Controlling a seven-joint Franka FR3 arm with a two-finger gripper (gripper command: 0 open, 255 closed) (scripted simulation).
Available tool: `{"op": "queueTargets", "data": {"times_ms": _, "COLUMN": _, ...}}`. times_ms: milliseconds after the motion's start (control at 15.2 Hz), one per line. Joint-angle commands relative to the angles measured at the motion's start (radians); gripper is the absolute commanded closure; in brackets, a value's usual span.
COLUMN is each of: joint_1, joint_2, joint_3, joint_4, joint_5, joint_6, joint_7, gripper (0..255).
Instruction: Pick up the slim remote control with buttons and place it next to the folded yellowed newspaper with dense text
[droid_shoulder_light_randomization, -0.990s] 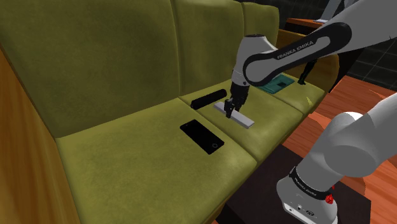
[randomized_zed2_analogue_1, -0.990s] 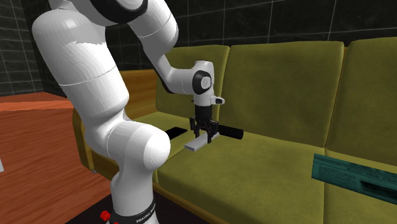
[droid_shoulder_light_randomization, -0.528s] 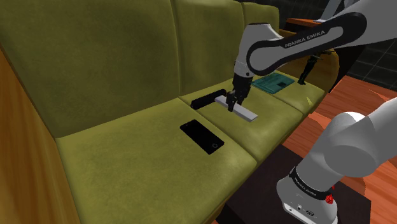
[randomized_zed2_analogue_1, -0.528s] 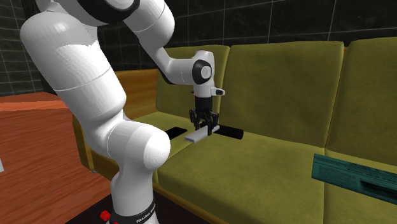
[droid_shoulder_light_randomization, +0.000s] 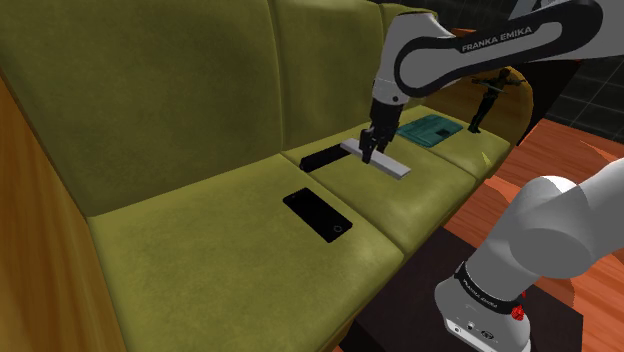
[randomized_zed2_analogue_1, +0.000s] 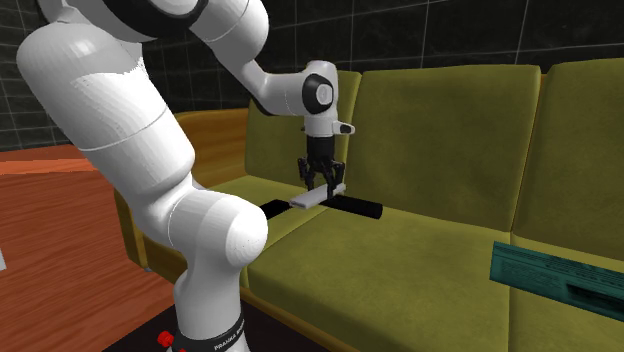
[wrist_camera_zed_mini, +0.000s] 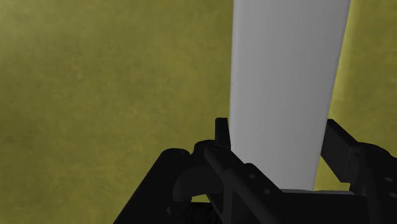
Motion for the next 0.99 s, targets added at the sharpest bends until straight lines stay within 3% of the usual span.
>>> {"op": "queueTargets", "data": {"times_ms": 0, "joint_1": 0.001, "joint_2": -0.006, "joint_3": 0.002, "joint_4": 0.013, "joint_5": 0.001, "joint_6": -0.019, "joint_7": 0.002, "gripper": 255}}
{"op": "queueTargets", "data": {"times_ms": 924, "joint_1": -0.16, "joint_2": 0.065, "joint_3": -0.272, "joint_4": 0.096, "joint_5": -0.127, "joint_6": -0.007, "joint_7": -0.353, "gripper": 255}}
